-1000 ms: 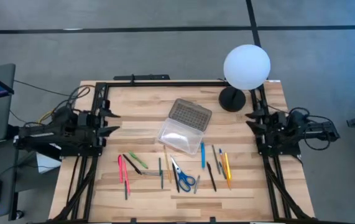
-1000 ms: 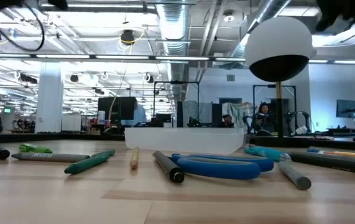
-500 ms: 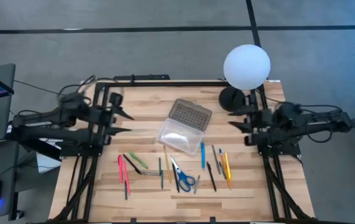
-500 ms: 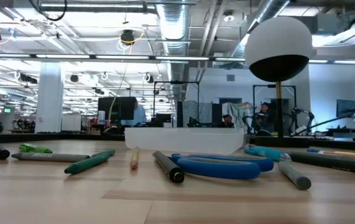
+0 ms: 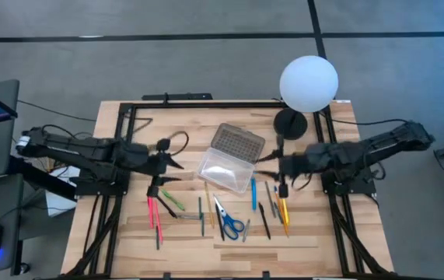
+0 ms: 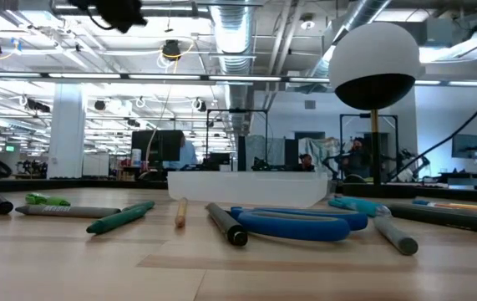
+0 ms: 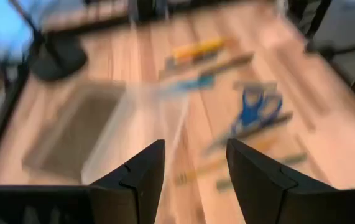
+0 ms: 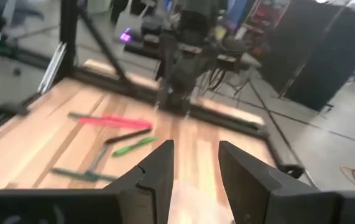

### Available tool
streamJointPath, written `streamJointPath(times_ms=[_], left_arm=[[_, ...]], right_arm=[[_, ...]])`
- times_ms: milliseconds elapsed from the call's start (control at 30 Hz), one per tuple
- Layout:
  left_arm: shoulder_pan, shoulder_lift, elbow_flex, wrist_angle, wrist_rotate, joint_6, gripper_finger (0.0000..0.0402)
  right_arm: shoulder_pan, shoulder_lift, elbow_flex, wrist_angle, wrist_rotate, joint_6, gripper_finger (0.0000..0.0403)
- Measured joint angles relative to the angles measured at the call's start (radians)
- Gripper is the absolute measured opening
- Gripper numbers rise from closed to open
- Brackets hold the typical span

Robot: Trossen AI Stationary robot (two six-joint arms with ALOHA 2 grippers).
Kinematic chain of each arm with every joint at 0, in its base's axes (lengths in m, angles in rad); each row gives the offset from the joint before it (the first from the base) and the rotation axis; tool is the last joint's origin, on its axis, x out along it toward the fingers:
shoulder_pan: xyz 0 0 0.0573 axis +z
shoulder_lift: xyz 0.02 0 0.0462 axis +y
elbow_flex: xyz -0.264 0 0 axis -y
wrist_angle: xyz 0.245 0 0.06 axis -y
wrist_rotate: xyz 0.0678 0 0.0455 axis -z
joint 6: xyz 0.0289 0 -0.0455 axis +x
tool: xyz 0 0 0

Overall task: Pick & place school supplies into a supply box
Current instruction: Put the green pen into the gray supply box

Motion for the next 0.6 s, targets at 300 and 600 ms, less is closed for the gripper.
streamJointPath(times_ms=[300, 600], left_arm=[[-0.268, 0.151, 0.000, -0.167, -0.265, -0.298, 0.0168], [-0.343, 0.395, -0.002, -0.278, -0.276, -0.407, 0.0168]], right_arm=[[0.174, 0.182, 0.002, 0.014, 0.082, 0.053, 0.0120], [0.281, 0.357, 0.002, 0.081, 0.148, 0.062, 0.0120]])
